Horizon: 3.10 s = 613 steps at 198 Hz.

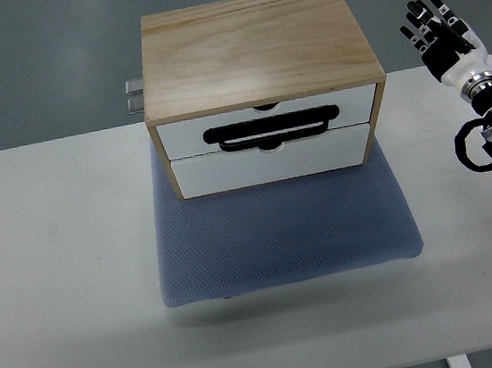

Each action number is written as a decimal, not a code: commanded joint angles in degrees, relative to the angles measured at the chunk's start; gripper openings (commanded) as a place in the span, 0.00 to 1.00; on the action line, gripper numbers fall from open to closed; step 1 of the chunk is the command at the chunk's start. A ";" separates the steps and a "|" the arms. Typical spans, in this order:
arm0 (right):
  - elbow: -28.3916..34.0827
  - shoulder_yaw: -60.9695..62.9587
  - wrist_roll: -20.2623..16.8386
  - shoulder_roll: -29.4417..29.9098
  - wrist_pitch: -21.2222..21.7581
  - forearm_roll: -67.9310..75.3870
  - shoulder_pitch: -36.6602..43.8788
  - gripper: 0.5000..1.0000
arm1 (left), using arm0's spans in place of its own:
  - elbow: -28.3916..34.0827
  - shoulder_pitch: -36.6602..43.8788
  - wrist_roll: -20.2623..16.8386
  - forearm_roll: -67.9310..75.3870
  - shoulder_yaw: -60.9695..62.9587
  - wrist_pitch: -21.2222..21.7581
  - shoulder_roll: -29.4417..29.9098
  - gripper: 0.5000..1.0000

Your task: Open wood drawer with right hand

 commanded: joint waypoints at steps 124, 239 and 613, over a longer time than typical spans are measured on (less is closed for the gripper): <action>0.64 -8.24 -0.22 -8.37 -2.21 0.19 6.10 0.89 | -0.03 0.00 0.02 -0.01 0.04 0.00 0.00 1.00; 24.72 -61.15 -0.49 -36.41 5.97 -8.16 38.88 0.89 | -0.03 0.00 0.02 -0.01 0.04 0.00 0.00 1.00; 51.00 -83.39 -16.13 -19.80 18.38 -23.10 62.52 0.89 | -0.03 0.00 0.02 -0.01 -0.05 0.00 0.00 1.00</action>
